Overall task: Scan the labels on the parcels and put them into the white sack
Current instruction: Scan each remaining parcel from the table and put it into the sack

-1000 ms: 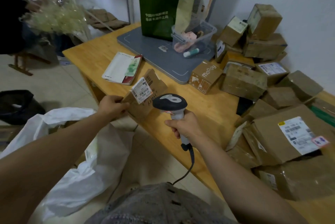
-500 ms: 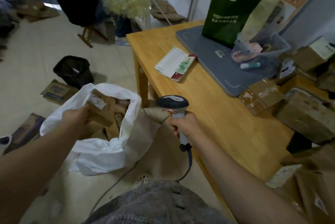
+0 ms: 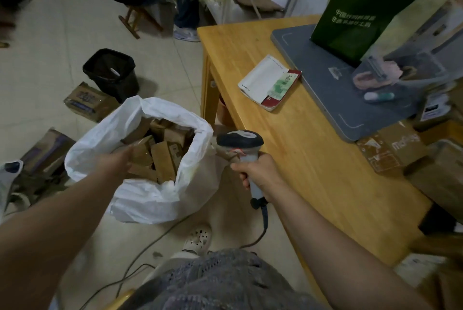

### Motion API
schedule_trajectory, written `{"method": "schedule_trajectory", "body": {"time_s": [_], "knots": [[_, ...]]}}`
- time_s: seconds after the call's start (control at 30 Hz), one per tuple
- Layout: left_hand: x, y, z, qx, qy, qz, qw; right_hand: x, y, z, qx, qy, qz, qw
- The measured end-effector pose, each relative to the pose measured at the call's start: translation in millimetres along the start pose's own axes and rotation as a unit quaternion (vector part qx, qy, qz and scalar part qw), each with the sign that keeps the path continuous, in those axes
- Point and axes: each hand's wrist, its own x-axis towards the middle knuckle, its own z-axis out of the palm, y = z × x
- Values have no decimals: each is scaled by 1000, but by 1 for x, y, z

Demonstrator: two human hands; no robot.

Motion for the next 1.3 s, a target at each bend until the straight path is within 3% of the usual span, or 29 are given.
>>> {"method": "schedule_trajectory", "body": {"time_s": [0.13, 0.37, 0.63, 0.8, 0.93, 1.1, 1.3], "knots": [[-5, 15, 32, 16, -4, 61, 998, 4, 1, -2, 8, 16, 18, 1000], [-60, 64, 110, 127, -59, 338, 931, 0, 10, -23, 112, 80, 42, 990], [-138, 105, 224, 259, -206, 524, 785, -31, 30, -82, 226, 231, 19, 946], [-198, 114, 293, 335, -301, 617, 646, -60, 50, -122, 292, 329, 36, 897], [-250, 124, 348, 378, -344, 650, 563, -78, 62, -147, 345, 389, 41, 853], [-307, 128, 411, 451, -298, 614, 575, -90, 78, -167, 364, 433, 57, 822], [-332, 131, 476, 525, -233, 596, 561, -96, 97, -176, 384, 441, 68, 808]]}}
